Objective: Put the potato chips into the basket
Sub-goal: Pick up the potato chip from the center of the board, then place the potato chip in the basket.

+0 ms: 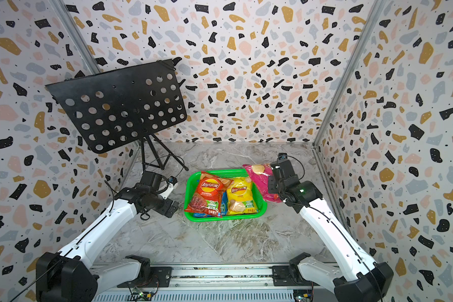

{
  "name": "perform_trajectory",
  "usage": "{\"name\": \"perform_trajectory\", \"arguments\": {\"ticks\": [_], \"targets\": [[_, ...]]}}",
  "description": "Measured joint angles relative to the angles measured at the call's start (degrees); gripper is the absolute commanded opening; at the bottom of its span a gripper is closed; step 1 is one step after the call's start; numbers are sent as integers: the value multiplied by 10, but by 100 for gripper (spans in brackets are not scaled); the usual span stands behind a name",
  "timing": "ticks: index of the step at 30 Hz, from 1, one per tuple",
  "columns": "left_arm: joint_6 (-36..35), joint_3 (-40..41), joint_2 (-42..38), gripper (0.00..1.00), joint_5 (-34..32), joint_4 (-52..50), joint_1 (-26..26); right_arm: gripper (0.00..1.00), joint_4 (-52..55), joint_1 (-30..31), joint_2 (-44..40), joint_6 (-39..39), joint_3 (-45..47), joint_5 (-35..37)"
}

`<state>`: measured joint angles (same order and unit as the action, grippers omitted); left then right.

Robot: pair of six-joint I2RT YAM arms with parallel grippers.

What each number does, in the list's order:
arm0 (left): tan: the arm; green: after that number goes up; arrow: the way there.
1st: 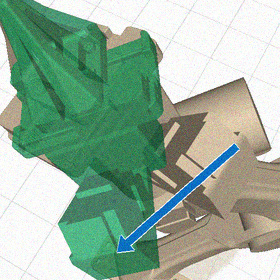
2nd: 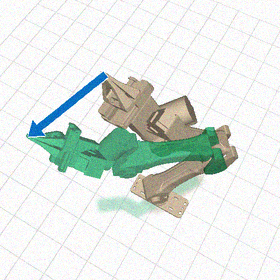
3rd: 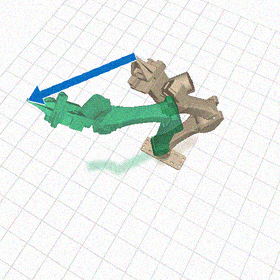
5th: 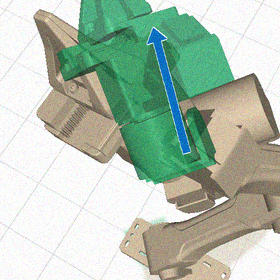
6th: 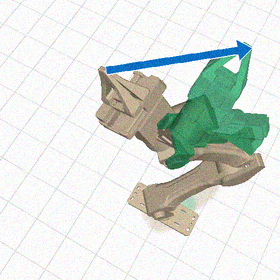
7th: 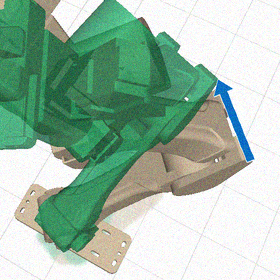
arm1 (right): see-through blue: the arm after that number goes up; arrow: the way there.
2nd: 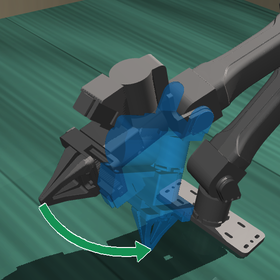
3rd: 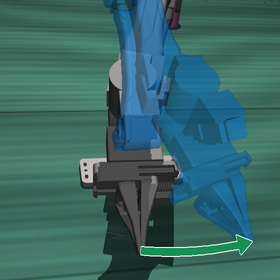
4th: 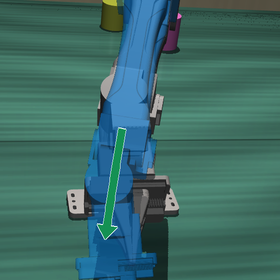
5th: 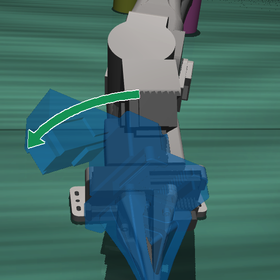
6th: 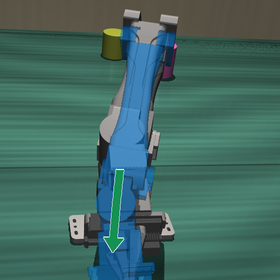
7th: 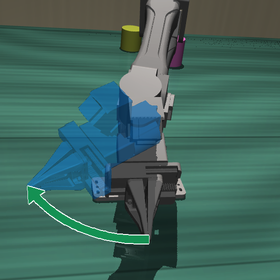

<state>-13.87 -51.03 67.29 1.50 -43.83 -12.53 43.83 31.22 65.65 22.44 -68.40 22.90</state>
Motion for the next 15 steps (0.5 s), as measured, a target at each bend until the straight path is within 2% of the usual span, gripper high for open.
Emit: {"name": "perform_trajectory", "arguments": {"ticks": [5, 12, 15], "targets": [[0, 0, 0, 100, -5, 0, 0, 0, 6, 89, 73, -4, -42, 73], [0, 0, 0, 100, -6, 0, 0, 0, 9, 161, 173, 10, -88, 127], [0, 0, 0, 100, -7, 0, 0, 9, 16, 186, 203, 27, -106, 137]]}}
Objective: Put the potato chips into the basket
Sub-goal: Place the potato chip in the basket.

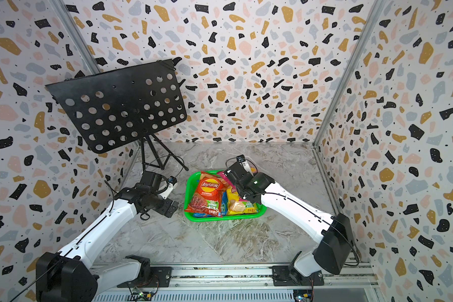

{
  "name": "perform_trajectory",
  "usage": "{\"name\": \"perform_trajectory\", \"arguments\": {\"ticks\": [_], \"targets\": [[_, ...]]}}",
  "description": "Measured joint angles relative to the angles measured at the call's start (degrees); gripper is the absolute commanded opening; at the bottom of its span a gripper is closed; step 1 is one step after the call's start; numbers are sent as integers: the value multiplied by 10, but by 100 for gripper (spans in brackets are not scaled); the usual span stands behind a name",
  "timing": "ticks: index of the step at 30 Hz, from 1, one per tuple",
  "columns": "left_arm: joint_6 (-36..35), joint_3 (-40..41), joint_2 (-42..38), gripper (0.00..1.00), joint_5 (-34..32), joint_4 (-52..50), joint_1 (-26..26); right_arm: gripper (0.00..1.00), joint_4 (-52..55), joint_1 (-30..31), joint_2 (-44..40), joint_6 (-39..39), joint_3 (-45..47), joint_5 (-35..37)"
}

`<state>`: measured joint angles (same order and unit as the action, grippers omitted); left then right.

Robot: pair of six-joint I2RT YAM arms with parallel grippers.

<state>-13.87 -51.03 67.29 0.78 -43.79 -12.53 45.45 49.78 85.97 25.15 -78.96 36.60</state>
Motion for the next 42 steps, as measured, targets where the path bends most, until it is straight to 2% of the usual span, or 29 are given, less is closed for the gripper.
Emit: {"name": "perform_trajectory", "arguments": {"ticks": [2, 4, 8, 14, 16, 19, 25, 30, 35, 42], "targets": [[0, 0, 0, 100, -1, 0, 0, 22, 0, 11, 9, 15, -3, -7], [0, 0, 0, 100, -1, 0, 0, 29, 2, 20, 10, 30, -3, -30], [0, 0, 0, 100, -1, 0, 0, 39, -2, 33, 9, 52, -2, -80], [0, 0, 0, 100, -1, 0, 0, 45, -22, 40, -2, 72, 12, -173], [0, 0, 0, 100, -1, 0, 0, 53, -22, 40, -7, 73, 11, -197], [0, 0, 0, 100, -1, 0, 0, 59, -14, 40, -23, 65, 9, -215], [0, 0, 0, 100, -1, 0, 0, 59, 28, 28, -65, 27, -27, -213], [0, 0, 0, 100, 0, 0, 0, 58, 40, -38, -84, -7, -47, -212], [0, 0, 0, 100, 2, 0, 0, 51, 46, -74, -56, -45, -60, -209], [0, 0, 0, 100, 2, 0, 0, 52, 29, -90, 8, -81, -62, -226]]}}
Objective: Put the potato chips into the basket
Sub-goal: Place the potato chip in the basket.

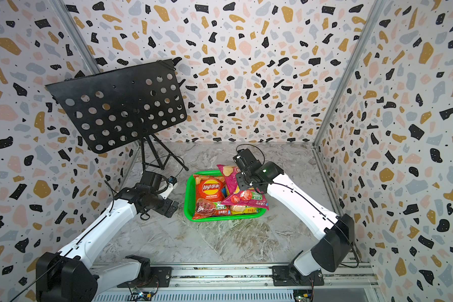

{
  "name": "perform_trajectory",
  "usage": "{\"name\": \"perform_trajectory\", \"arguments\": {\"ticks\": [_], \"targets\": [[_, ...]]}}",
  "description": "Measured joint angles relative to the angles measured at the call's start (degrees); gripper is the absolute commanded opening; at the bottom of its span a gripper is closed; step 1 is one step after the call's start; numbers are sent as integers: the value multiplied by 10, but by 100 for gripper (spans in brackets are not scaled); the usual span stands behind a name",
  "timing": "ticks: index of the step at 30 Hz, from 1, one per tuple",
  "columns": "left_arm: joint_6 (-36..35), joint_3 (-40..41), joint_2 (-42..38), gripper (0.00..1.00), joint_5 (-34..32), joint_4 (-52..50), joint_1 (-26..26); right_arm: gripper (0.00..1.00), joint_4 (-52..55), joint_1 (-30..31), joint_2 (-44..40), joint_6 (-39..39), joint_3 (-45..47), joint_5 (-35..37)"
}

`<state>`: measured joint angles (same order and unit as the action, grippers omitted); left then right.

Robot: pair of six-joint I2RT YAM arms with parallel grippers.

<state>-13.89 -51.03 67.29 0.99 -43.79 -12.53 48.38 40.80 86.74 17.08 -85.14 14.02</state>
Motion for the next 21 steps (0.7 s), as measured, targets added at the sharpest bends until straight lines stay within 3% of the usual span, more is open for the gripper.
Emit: {"name": "perform_trajectory", "arguments": {"ticks": [9, 21], "targets": [[0, 0, 0, 100, 0, 0, 0, 55, -74, -3, 22, 5, 73, -52], [0, 0, -1, 100, 1, 0, 0, 57, -121, 1, 0, 40, 116, -52]]}}
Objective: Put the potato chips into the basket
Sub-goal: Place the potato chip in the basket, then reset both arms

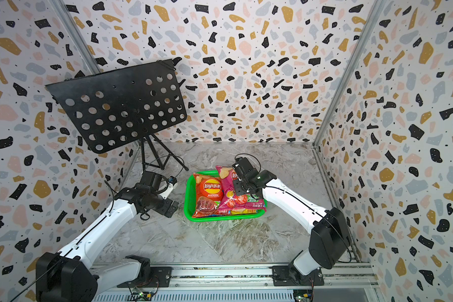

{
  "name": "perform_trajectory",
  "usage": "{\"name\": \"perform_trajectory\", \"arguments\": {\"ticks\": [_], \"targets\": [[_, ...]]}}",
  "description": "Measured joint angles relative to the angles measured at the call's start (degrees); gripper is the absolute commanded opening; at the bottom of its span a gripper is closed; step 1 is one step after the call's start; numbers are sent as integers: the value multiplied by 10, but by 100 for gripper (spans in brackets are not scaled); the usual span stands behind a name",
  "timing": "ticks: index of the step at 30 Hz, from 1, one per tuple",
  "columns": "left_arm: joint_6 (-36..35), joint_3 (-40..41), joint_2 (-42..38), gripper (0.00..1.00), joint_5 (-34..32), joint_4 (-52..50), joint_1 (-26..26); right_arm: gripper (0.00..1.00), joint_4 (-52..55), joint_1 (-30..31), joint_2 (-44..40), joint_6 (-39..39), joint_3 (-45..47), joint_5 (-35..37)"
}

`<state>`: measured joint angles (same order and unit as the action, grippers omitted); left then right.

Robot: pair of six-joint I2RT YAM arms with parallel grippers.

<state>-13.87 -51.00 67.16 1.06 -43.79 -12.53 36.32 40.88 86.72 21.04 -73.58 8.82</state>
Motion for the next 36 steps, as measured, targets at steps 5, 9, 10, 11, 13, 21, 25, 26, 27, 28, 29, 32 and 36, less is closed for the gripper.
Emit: {"name": "perform_trajectory", "arguments": {"ticks": [5, 9, 10, 11, 13, 21, 25, 26, 27, 28, 29, 32, 36], "targets": [[0, 0, -7, 100, 0, 0, 0, 59, 45, 4, -18, -3, -21, 6], [-1, -1, -23, 100, -1, 0, 0, 61, 75, -2, -34, -12, -65, 10], [-3, -3, -26, 100, -1, -1, 0, 61, 76, -7, -41, -14, -73, 9], [-4, -4, -28, 100, 0, -1, 2, 61, 77, -17, -49, -16, -78, 7], [-5, -5, -32, 100, 0, 2, 7, 62, 80, -42, -64, -18, -80, 6], [14, 19, -55, 100, 10, 101, 66, 64, 25, -220, -143, -15, 46, 20], [37, 92, -58, 100, -12, 217, 68, 72, -17, -237, -187, -14, 153, 49], [41, 110, -55, 100, -19, 243, 68, 74, -26, -237, -192, -14, 170, 52], [43, 128, -51, 100, -27, 268, 68, 77, -34, -237, -198, -14, 184, 56], [46, 145, -46, 100, -36, 295, 69, 84, -41, -237, -202, -14, 195, 59], [48, 160, -42, 100, -44, 323, 69, 90, -50, -237, -206, -12, 204, 63], [58, 203, -25, 100, -66, 418, 71, 100, -66, -237, -218, -21, 217, 78], [74, 252, 14, 100, -76, 549, 73, 100, -73, -237, -229, -31, 218, 96]]}}
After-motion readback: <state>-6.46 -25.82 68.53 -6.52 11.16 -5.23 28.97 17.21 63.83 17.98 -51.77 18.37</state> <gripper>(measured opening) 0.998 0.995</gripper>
